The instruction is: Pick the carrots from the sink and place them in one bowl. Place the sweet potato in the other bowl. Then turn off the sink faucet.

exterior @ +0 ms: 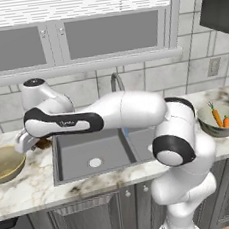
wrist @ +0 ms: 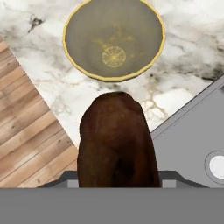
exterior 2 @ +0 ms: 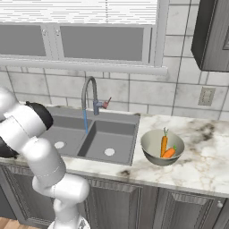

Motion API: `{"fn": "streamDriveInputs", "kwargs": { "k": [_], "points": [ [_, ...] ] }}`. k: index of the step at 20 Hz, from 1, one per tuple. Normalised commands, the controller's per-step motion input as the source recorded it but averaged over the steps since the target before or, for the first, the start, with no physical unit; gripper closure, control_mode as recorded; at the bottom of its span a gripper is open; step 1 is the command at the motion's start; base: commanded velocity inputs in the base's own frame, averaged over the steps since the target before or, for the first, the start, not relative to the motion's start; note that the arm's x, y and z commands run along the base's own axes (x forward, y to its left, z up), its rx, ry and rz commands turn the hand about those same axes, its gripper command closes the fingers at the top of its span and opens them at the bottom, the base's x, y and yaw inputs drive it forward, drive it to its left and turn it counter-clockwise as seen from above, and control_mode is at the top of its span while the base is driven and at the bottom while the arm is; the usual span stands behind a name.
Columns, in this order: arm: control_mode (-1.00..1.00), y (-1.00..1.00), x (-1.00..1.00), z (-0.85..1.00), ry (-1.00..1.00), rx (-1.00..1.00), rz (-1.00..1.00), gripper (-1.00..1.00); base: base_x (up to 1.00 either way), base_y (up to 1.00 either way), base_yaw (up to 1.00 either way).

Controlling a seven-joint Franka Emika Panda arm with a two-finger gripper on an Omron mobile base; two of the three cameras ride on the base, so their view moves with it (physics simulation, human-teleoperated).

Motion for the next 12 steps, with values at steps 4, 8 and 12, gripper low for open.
{"fn": "streamDriveInputs", "kwargs": {
  "k": [4, 8, 12],
  "points": [
    [-1.00, 0.09, 0.08, 0.00, -0.01, -0.02, -0.05, 1.00, 0.00, 0.00, 0.00],
    [-1.00, 0.19, 0.02, 0.00, -0.04, -0.03, -0.04, 1.00, 0.00, 0.00, 0.00],
    [-1.00, 0.19, 0.04, 0.00, -0.03, -0.03, -0.04, 1.00, 0.00, 0.00, 0.00]
  ]
}}
